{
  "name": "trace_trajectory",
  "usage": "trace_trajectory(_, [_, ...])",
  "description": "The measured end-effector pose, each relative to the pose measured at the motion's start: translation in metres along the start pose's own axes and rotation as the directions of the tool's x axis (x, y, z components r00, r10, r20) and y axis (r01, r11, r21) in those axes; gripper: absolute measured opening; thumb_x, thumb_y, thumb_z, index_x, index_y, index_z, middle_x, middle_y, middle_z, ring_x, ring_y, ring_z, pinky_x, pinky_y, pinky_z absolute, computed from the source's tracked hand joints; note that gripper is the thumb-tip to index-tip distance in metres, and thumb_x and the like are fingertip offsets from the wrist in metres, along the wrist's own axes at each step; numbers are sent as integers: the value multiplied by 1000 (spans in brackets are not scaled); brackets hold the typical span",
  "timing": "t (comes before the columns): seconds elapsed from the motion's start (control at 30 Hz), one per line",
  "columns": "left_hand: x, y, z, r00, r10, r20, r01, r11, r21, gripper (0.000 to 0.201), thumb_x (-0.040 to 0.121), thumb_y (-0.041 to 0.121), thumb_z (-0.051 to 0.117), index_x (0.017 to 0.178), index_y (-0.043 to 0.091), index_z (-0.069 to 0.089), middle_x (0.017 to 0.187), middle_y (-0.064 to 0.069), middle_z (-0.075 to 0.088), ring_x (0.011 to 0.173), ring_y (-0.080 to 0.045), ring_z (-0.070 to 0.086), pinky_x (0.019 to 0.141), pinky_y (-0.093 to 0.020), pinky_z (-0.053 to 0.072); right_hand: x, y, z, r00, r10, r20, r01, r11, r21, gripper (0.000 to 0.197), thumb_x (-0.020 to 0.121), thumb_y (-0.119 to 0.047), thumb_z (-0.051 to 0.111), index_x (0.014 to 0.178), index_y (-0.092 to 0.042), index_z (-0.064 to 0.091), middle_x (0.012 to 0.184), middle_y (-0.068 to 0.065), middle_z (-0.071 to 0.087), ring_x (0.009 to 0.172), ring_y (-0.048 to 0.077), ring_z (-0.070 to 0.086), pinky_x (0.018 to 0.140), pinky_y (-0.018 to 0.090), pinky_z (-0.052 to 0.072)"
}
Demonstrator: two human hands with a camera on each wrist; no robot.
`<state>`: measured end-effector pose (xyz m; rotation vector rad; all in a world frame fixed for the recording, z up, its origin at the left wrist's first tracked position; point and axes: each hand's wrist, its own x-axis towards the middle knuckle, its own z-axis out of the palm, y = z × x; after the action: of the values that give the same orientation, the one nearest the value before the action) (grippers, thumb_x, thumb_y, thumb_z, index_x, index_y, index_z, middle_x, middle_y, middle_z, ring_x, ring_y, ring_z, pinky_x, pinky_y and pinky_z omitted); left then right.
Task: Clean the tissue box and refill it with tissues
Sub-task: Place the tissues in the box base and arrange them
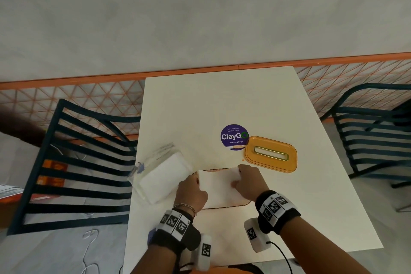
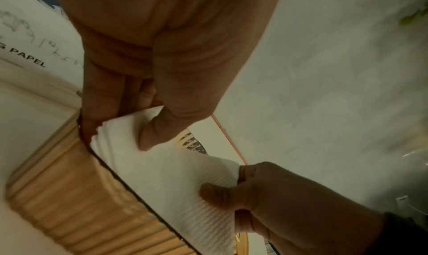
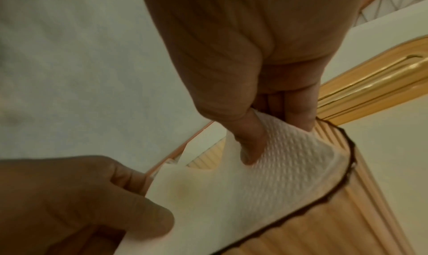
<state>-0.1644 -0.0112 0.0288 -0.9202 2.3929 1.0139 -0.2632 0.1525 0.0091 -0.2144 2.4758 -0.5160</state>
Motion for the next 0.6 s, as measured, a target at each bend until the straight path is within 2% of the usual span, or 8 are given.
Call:
trace_trajectory(0.07, [1, 0, 2, 1000, -22, -5, 22, 999, 30, 26, 80, 8, 64, 71, 20, 43, 69, 7, 54, 75, -19, 59, 55, -17, 39, -1, -3, 1, 1000, -1, -10, 1, 999, -39, 32, 86, -24, 74, 114, -11, 64, 115, 9, 69, 104, 27, 64, 88, 32, 54])
trace_trajectory(0.1, [2, 2, 2, 999, -35, -2, 35, 998, 48, 21, 79, 8, 64, 73, 18, 47, 75, 1, 61, 80, -23, 63, 59, -20, 45, -2, -4, 3, 1000, -6, -12, 5, 998, -70, 34, 86, -25, 74, 115, -11, 63, 116, 9, 69, 105, 27, 65, 89, 32, 54])
trace_trajectory(0.13, [2, 3, 3, 999, -39, 5, 38, 997, 67, 12, 79, 8, 64, 82, 15, 53, 87, -5, 68, 90, -27, 67, 68, -24, 52, -3, -4, 4, 1000, -6, -11, 5, 995, -102, 36, 86, -25, 74, 117, -11, 62, 117, 9, 68, 105, 27, 66, 89, 32, 55])
trace_trajectory(0.2, [3, 5, 4, 1000, -24, 6, 24, 993, 114, 26, 82, 9, 63, 108, 9, 60, 111, -10, 69, 108, -30, 66, 88, -34, 57, -5, -6, 5, 1000, 6, -8, -8, 989, -147, 38, 85, -23, 73, 119, -11, 60, 118, 10, 67, 106, 27, 66, 89, 31, 56])
trace_trajectory(0.23, [4, 7, 3, 1000, -28, 10, 27, 990, 141, 33, 83, 10, 62, 116, 7, 58, 117, -11, 67, 111, -31, 65, 93, -36, 55, -5, -7, 5, 1000, 10, -4, -11, 987, -158, 39, 85, -22, 72, 120, -10, 60, 119, 10, 66, 106, 27, 66, 90, 31, 56])
trace_trajectory(0.3, [5, 8, 3, 999, -39, 16, 36, 982, 188, 37, 85, 10, 62, 121, 6, 55, 122, -13, 65, 113, -31, 64, 93, -35, 54, -4, -8, 6, 1000, 9, 0, -9, 985, -174, 39, 87, -22, 71, 121, -8, 60, 121, 11, 65, 107, 27, 66, 91, 31, 56])
trace_trajectory(0.43, [5, 8, 1, 999, -48, 14, 44, 973, 228, 37, 85, 9, 61, 122, 6, 55, 123, -14, 65, 111, -31, 66, 91, -34, 56, -6, -8, 3, 1000, 4, -3, -5, 978, -208, 35, 93, -25, 66, 122, -7, 59, 123, 12, 63, 109, 27, 65, 90, 31, 54])
trace_trajectory(0.6, [2, 9, 4, 1000, -4, -1, 4, 960, 281, 47, 91, 11, 60, 136, 8, 48, 134, -13, 61, 124, -28, 60, 101, -32, 50, -11, -9, 0, 999, -32, -19, 25, 953, -301, 26, 96, -16, 60, 121, -8, 60, 121, 12, 63, 108, 26, 66, 91, 30, 54])
